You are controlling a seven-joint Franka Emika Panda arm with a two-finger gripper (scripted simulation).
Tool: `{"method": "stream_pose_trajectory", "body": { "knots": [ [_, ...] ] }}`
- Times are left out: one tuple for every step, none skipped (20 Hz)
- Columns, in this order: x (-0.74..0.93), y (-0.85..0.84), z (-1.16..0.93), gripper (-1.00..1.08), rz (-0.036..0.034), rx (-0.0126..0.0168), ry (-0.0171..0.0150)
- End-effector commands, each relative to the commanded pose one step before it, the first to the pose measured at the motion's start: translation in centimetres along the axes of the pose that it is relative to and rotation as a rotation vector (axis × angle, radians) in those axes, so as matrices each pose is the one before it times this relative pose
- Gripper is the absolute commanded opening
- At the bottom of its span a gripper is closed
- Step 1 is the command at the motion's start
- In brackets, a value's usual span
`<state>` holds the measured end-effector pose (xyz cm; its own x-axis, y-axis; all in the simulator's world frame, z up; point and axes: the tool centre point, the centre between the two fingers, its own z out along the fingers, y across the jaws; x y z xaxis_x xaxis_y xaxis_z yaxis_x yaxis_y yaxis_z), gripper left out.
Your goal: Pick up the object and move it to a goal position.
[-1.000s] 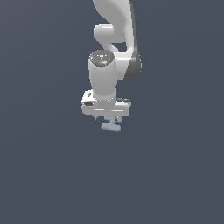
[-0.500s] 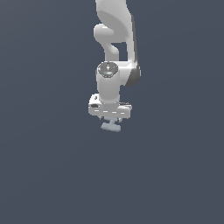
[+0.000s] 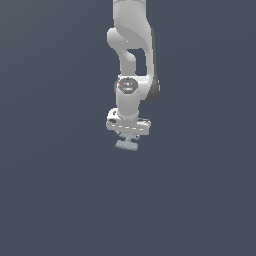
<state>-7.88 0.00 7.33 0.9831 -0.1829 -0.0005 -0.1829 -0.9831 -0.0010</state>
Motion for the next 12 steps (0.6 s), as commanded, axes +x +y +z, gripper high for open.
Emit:
{"method": "stream_pose_trajectory", "body": {
  "knots": [
    [-0.474,-0.019,0.450,1.00,0.00707,-0.00068,0.00065],
    [-0.100,0.000,0.094,1.00,0.00137,-0.00018,-0.00010],
    [-0.061,-0.007,0.056,1.00,0.00068,-0.00009,-0.00005],
    [-0.023,-0.014,0.017,1.00,0.00000,0.00000,0.00000],
    [0.092,0.015,-0.079,1.00,-0.00160,0.00000,-0.00087],
    [-0.002,0.000,0.030,1.00,0.00000,0.00000,0.00000],
    [-0.005,-0.001,0.091,1.00,0.00000,0.00000,0.00000],
    [-0.008,-0.002,0.151,1.00,0.00000,0.00000,0.00000],
    [-0.012,-0.003,0.211,1.00,0.00000,0.00000,0.00000],
    [-0.016,-0.004,0.270,1.00,0.00000,0.00000,0.00000],
    [-0.015,0.019,0.320,1.00,0.00046,-0.00001,0.00017],
    [-0.023,-0.005,0.386,1.00,0.00000,0.00000,0.00000]
  ]
}}
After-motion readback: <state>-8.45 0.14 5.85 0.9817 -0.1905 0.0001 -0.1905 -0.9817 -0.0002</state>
